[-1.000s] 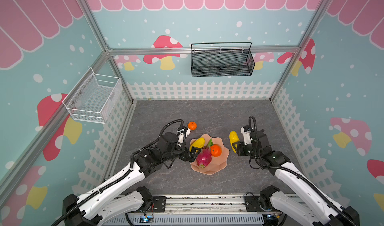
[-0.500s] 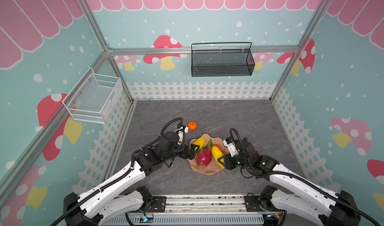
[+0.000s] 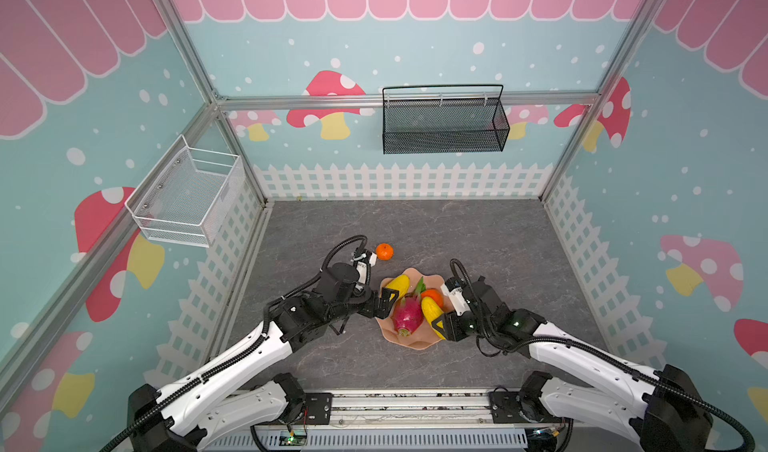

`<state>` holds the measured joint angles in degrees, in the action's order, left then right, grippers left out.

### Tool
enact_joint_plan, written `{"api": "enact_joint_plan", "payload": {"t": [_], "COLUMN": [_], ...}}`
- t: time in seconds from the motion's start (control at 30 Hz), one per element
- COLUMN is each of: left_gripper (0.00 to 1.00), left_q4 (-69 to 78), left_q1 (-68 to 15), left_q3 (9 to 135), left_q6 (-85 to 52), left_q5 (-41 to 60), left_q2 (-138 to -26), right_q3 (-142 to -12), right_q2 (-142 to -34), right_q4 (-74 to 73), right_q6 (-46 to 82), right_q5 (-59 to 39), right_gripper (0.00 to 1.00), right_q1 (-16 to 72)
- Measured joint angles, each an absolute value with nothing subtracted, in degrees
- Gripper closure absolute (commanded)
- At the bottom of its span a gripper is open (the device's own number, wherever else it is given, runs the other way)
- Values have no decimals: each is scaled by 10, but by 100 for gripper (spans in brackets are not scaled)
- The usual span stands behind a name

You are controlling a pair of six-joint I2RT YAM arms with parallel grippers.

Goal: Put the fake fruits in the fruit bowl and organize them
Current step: 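Grasp the small mandarin with the left gripper while the right gripper withdraws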

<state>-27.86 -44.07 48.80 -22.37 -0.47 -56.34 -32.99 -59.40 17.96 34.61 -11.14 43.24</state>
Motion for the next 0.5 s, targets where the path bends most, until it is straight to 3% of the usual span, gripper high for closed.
{"api": "enact_joint_plan", "payload": {"t": [0.33, 0.5], "left_gripper": [1, 0], "left_q4": [-282, -280], "left_q1": [-441, -439], "left_q3": [496, 525], "left_q6": [-221, -212], "left_q5": [-10, -23], "left_q2": [-592, -621], "right_q3": [-330, -338], "right_q2": [-596, -595], "right_q4": [171, 172], "right_q6": [340, 337], "right_q5": [-109, -103], "right_gripper": [27, 23], "right_q1": [436, 436]}}
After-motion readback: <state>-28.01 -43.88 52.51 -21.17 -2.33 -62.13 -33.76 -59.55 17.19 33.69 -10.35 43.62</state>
